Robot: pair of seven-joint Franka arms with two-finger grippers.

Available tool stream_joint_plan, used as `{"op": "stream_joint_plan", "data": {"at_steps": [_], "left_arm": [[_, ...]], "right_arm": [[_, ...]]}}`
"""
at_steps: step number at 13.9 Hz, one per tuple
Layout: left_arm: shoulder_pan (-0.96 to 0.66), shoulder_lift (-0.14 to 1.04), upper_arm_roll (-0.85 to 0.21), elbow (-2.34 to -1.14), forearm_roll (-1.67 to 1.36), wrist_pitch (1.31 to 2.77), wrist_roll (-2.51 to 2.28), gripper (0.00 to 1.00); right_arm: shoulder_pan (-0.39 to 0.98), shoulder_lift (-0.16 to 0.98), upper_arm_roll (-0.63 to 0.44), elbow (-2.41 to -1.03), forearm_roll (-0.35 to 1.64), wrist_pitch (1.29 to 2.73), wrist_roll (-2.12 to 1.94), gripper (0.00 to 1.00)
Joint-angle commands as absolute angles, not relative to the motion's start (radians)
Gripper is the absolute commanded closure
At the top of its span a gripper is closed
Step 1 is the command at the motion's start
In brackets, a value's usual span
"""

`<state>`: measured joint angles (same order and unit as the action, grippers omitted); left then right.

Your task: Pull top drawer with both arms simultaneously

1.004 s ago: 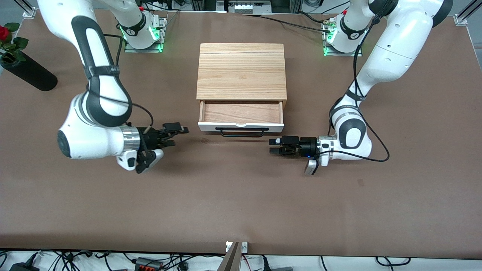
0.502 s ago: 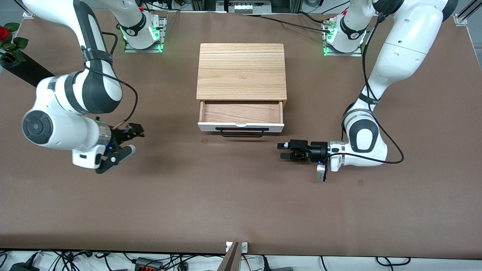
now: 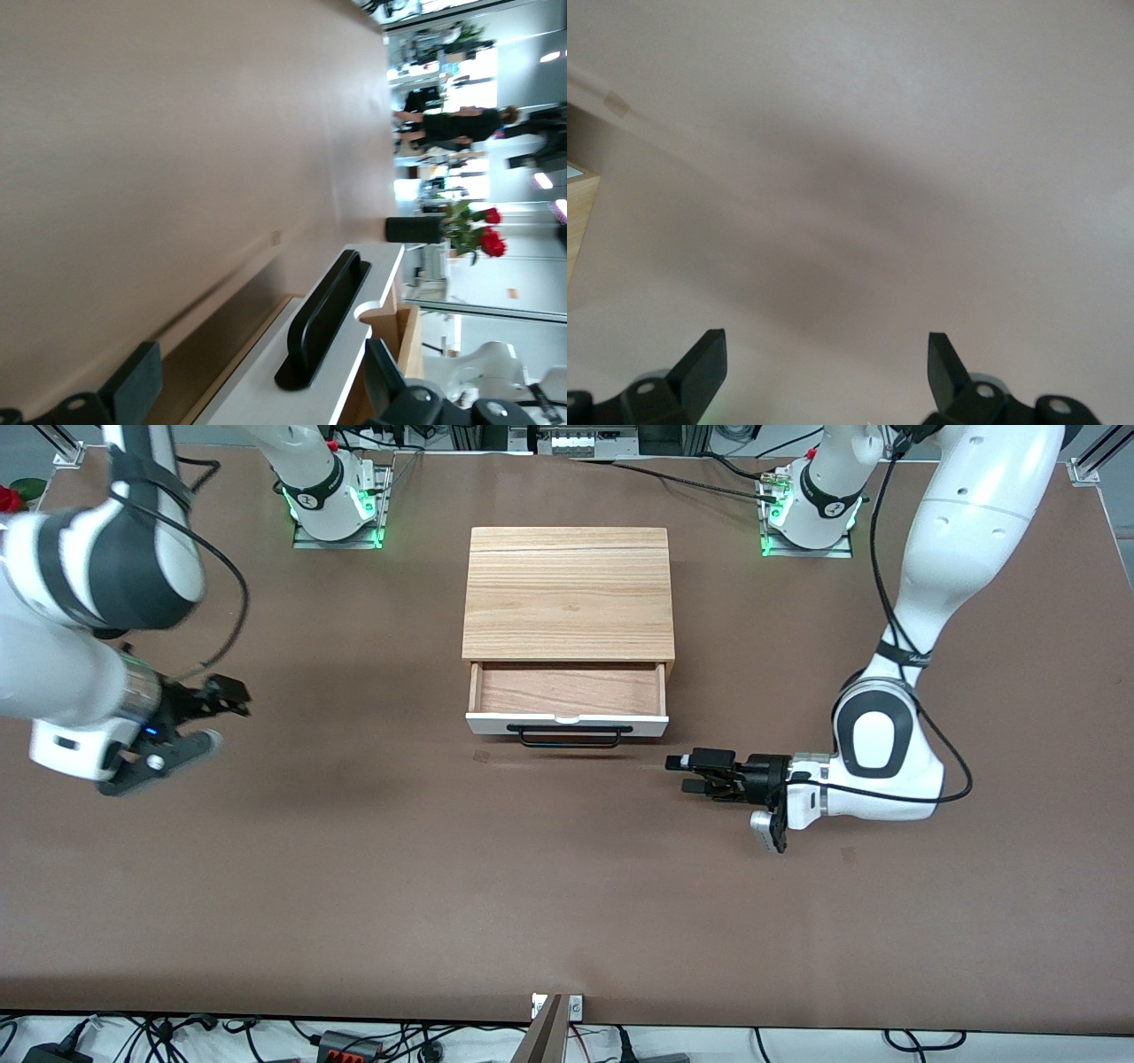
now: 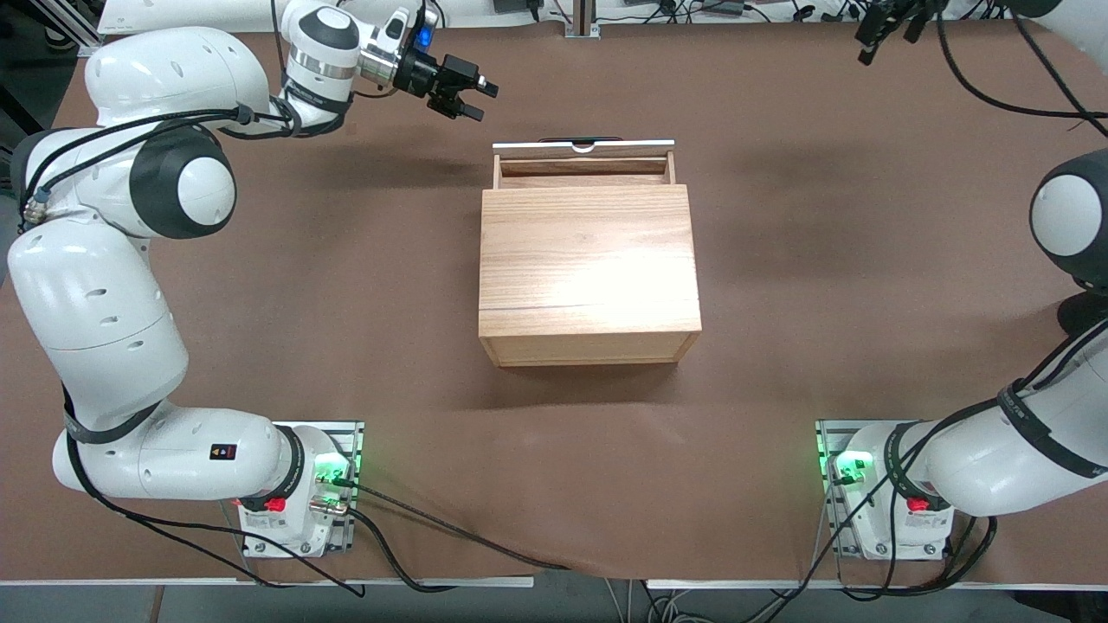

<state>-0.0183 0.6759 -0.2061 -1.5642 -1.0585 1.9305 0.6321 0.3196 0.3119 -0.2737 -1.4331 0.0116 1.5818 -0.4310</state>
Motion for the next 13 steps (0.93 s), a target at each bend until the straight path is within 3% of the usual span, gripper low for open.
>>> {"op": "stream_joint_plan", "data": {"at_steps": [1, 3, 6, 7, 9, 13], "left_arm": [[-0.006, 0.620, -0.196, -1.572, -0.964, 1.922, 0.556, 0.00], [0.003, 0.585, -0.199, -1.571, -0.866, 1.916, 0.473, 0.00], [0.009, 0.555, -0.198, -1.569, -0.789, 1.884, 0.411, 0.00], [0.018, 0.543, -0.198, -1.566, -0.761, 1.853, 0.407, 0.00], [0.035, 0.537, -0.198, -1.536, -0.701, 1.804, 0.371, 0.00], [0.040, 0.522, -0.198, -1.425, -0.533, 1.653, 0.205, 0.00]], "right_arm": [[0.298, 0.221, -0.267, -1.460, -0.021, 1.549, -0.405, 0.00], [0.241, 0.175, -0.232, -1.492, -0.028, 1.549, -0.402, 0.00], [0.024, 0.097, -0.024, -1.548, -0.031, 1.551, -0.299, 0.00], [-0.001, 0.066, 0.001, -1.572, -0.029, 1.549, -0.295, 0.00], [-0.006, -0.013, 0.005, -1.636, -0.026, 1.549, -0.260, 0.00], [-0.002, -0.035, 0.000, -1.643, -0.056, 1.555, -0.189, 0.00]]}}
